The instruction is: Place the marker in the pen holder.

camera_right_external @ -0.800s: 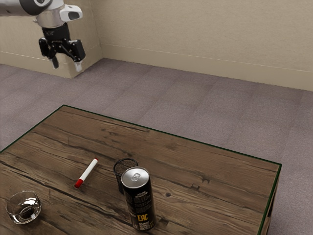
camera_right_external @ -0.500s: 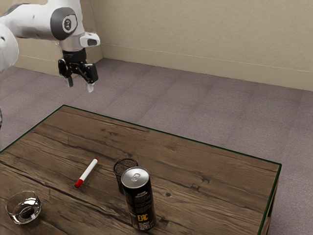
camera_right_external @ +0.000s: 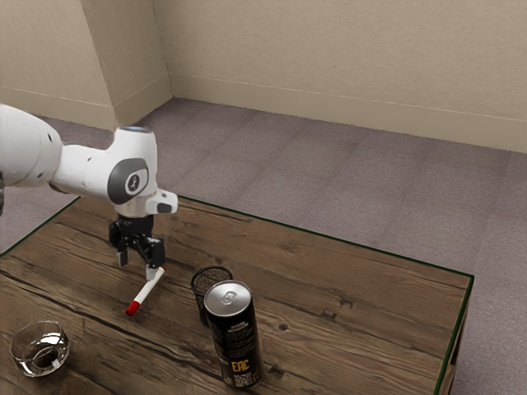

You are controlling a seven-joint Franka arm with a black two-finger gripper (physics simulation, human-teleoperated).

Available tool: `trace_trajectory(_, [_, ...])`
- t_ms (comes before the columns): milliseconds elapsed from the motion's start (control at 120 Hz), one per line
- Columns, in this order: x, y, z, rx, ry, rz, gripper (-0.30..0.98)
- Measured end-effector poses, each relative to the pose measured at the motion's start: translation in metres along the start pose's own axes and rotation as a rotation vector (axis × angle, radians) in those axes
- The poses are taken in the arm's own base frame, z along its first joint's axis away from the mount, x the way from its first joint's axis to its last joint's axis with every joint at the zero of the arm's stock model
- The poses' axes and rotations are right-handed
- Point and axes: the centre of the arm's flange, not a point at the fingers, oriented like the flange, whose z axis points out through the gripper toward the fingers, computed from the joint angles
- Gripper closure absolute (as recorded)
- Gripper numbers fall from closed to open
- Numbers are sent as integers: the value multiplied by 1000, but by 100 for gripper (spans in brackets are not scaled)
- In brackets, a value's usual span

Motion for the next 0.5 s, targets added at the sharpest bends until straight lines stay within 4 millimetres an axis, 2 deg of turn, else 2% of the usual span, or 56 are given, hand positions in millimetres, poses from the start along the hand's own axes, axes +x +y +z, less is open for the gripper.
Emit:
trace_trajectory(125, [-28, 5, 33, -21, -35, 8, 2])
trace_trajectory(175, [-34, 7, 40, -30, -31, 6, 2])
trace_trajectory(375, [-26, 20, 43, -48, 38, -4, 3])
trace_trajectory(500, [-23, 20, 41, -52, 67, -14, 17])
